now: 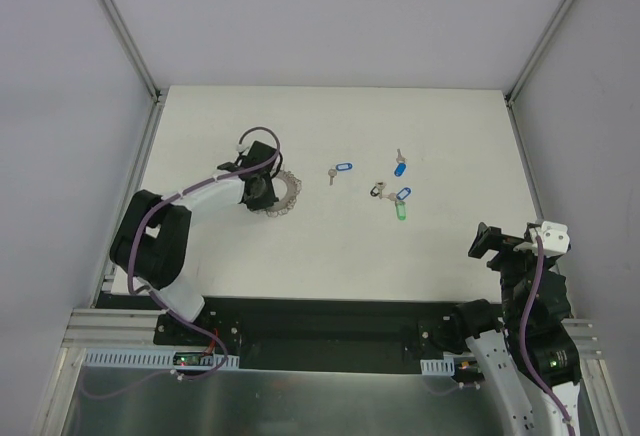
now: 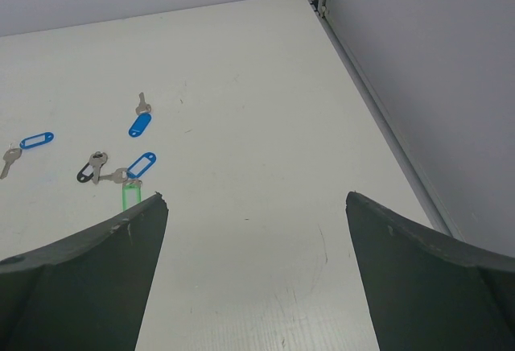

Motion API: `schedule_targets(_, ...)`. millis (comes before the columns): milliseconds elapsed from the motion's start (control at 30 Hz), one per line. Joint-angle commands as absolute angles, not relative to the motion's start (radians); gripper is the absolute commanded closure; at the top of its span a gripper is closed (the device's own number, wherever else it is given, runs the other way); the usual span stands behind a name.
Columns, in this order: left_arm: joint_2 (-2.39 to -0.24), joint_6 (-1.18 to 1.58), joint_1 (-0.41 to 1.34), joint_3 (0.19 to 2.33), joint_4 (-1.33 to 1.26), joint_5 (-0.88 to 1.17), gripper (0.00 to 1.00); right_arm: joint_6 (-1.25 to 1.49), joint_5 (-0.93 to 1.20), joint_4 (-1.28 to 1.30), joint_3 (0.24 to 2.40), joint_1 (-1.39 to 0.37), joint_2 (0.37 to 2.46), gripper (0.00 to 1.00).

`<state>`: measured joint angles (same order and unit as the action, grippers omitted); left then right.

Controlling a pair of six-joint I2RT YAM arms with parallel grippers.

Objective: Put the keys on the keyring

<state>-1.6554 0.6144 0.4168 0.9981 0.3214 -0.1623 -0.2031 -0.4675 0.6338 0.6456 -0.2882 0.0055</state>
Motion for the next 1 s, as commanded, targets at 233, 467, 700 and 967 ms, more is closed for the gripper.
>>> schedule_targets(233,-1.520,0.702,0.670,0.943,0.331,-0.178,1.00,-0.222,-0.480,0.618,0.653,-0.299,-0.193,0.04)
schedule_targets(467,-1.555,0.799,0.813,0.943,0.330,-0.205,1.00,-0.225,-0.477,0.620,0.650,-0.299,-0.193,0.04)
schedule_targets(700,-1.600,0.902,0.922,0.948,0.285,-0.235,1.00,-0.232,-0.446,0.615,0.649,-0.301,-0.193,0.04)
schedule_targets(967,-1.658,1.022,0.980,0.979,0.242,-0.291,1.00,-0.242,-0.396,0.604,0.644,-0.302,-0.192,0.04)
